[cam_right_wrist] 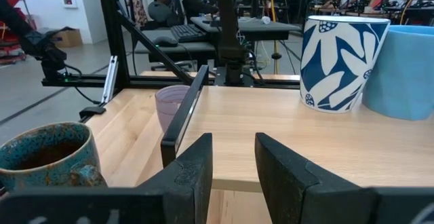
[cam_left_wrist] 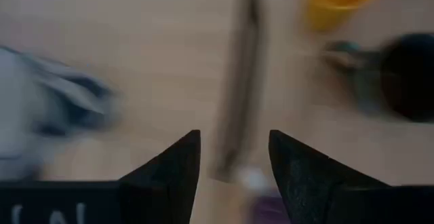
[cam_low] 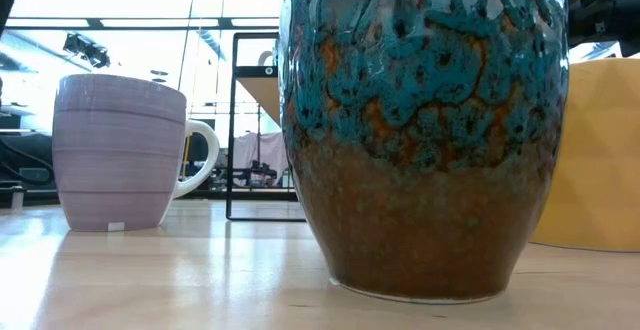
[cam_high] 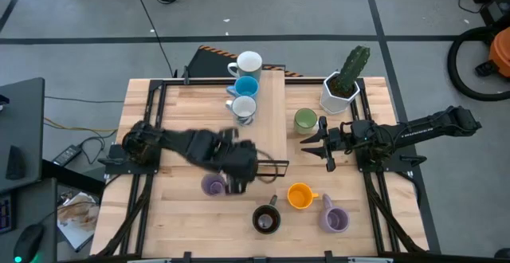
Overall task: Place coffee mugs
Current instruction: Put the purple patterned mug on the shelf
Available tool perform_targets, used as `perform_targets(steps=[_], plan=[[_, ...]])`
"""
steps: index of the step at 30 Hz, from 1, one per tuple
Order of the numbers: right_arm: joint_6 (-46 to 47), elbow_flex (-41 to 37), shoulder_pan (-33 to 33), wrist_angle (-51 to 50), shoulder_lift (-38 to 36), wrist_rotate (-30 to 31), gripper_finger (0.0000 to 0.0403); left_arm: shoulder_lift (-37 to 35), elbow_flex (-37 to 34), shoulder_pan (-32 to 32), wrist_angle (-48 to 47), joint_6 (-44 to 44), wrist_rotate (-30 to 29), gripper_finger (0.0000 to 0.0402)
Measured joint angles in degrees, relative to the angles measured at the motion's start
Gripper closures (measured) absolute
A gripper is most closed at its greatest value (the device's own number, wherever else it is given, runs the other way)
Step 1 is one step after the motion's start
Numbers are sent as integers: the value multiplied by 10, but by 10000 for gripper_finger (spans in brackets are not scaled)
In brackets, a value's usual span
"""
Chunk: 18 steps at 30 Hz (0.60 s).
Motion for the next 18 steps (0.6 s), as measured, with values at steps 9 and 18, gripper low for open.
perform_targets(steps=[9, 18], plan=[[4, 0, 0, 2, 0, 0, 286, 9, -68, -103, 9, -227, 41, 226], [5, 0, 0, 11, 0, 0, 286, 9, -219, -127, 13, -369, 108, 226]])
